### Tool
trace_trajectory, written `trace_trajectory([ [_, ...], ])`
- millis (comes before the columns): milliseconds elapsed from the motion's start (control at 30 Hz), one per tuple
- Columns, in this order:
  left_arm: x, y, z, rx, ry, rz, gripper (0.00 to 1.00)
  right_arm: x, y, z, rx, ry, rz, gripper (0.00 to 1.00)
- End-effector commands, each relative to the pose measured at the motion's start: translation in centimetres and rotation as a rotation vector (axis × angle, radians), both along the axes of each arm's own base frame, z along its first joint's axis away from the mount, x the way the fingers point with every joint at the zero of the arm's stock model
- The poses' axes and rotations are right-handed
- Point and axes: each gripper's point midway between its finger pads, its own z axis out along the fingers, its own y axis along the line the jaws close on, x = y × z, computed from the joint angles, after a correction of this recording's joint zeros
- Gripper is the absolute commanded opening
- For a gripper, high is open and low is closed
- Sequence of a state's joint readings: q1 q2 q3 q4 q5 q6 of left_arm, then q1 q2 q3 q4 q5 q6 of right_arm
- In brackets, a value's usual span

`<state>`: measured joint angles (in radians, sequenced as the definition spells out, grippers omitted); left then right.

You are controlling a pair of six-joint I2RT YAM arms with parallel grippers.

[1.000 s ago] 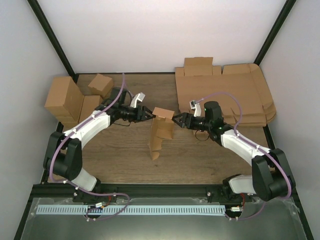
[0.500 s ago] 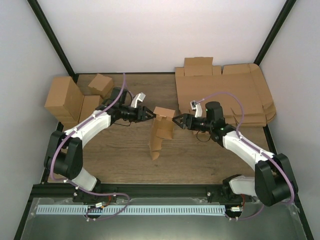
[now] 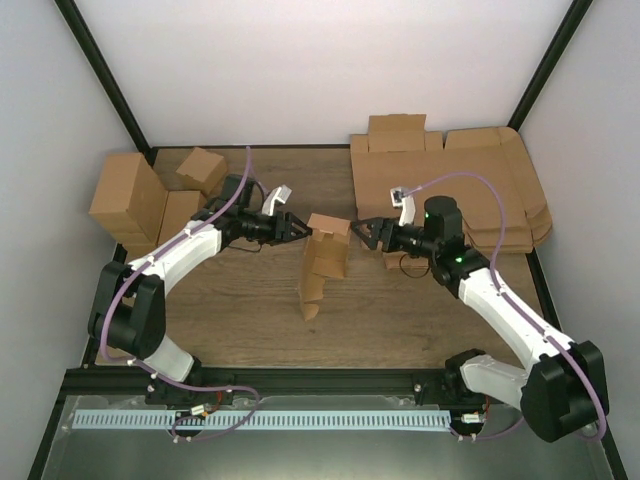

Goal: Fold the paper box

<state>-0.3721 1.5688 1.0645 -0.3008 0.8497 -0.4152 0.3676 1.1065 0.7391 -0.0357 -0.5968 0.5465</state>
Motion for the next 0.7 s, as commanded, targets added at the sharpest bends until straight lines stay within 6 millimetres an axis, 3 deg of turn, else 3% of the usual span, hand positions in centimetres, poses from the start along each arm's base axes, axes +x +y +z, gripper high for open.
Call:
trace_trajectory([
  [0, -0.3, -0.3, 0.6, -0.014, -0.028, -0.028, 0.5, 1.5, -0.4, 4.7, -0.015, -0.133, -0.027, 0.75],
  [133, -0.3, -0.3, 0.7, -0.015, -0.029, -0.028, 0.5, 2.4, 0.5, 6.2, -0.042, -0.163, 0.028, 0.74],
  [233, -0.2, -0.3, 0.7, -0.013, -0.028, -0.026, 0.5, 3.1, 1.6, 6.1, -0.09, -0.178, 0.106, 0.75],
  [667, -0.5, -0.3, 0.6, -0.007, -0.026, -0.033, 0.5, 3.9, 5.7, 3.6, -0.234, -0.27, 0.323, 0.7],
])
